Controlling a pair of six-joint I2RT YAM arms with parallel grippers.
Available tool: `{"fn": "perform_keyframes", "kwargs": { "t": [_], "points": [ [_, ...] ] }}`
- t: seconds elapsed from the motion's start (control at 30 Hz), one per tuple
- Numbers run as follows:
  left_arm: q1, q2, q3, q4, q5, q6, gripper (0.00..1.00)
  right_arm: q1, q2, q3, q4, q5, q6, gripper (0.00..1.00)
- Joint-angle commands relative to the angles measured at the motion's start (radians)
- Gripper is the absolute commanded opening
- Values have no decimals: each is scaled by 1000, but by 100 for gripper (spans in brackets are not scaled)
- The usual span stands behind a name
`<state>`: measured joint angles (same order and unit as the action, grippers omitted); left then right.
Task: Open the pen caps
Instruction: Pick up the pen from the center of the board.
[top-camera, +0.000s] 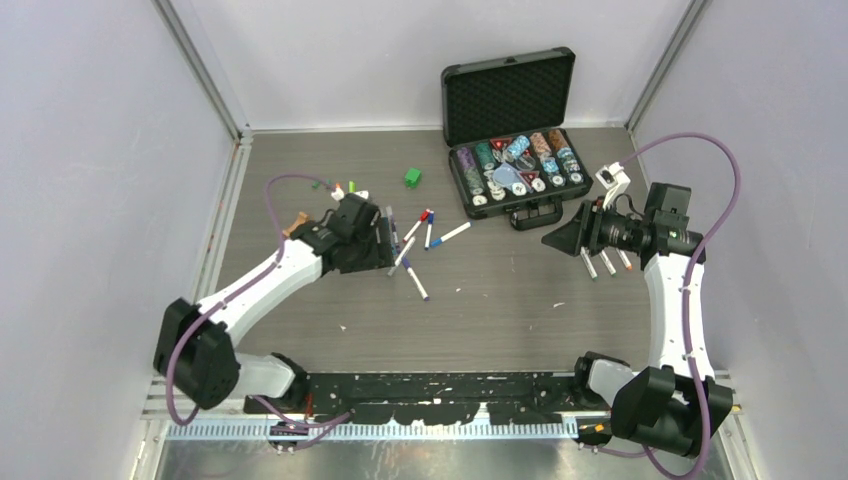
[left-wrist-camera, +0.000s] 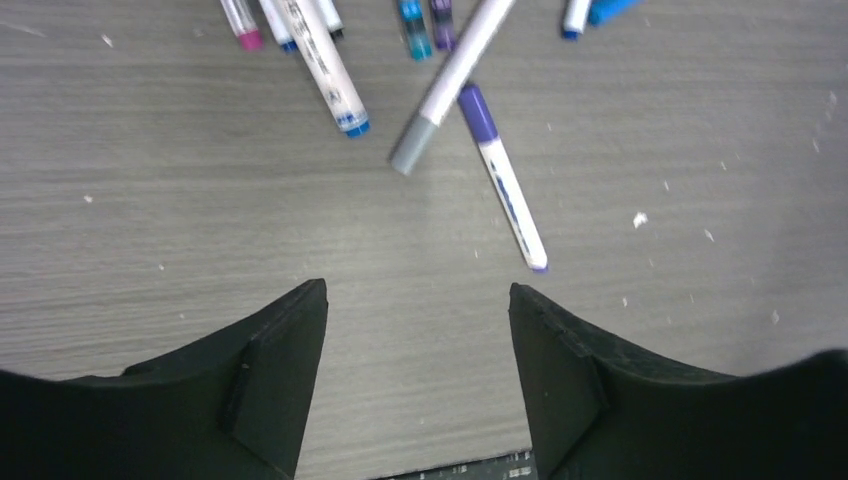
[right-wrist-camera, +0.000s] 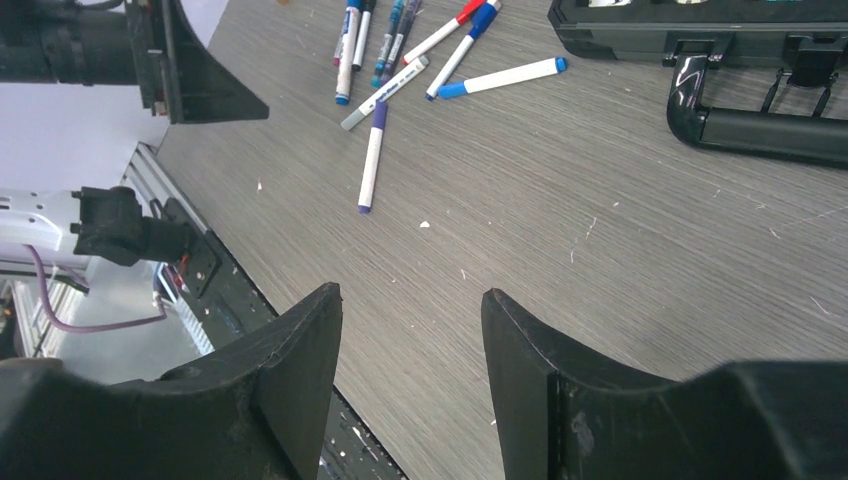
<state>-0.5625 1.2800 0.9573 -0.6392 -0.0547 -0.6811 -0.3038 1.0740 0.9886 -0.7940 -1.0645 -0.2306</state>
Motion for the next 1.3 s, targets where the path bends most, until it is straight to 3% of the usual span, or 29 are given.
{"fn": "perform_keyframes", "kwargs": {
  "t": [0.0, 0.13, 0.3, 0.63, 0.77, 1.03, 1.27],
  "points": [
    [-31, 113, 140, -85, -255, -83, 66, 0, -14, 10, 24, -19, -11, 59],
    [-26, 216, 220, -57, -304, -54, 56, 0, -14, 12, 17, -14, -20, 59],
    [-25, 325, 292, -17, -246, -66, 53, 0, -17, 13, 7, -4, -30, 59],
    [63, 396, 231, 101, -211, -86, 51, 0, -16, 17, -4, -3, -43, 59],
    [62, 403, 219, 122, -109, -94, 44, 1, -17, 16, -5, -2, -45, 59],
    [-70, 362, 195, 39, -150, -175, 46, 0, -10, 17, -6, -2, -45, 59],
    [-145, 471, 256, -80, -195, -251, 48, 0, -11, 15, -5, -3, -45, 59]
  ]
}}
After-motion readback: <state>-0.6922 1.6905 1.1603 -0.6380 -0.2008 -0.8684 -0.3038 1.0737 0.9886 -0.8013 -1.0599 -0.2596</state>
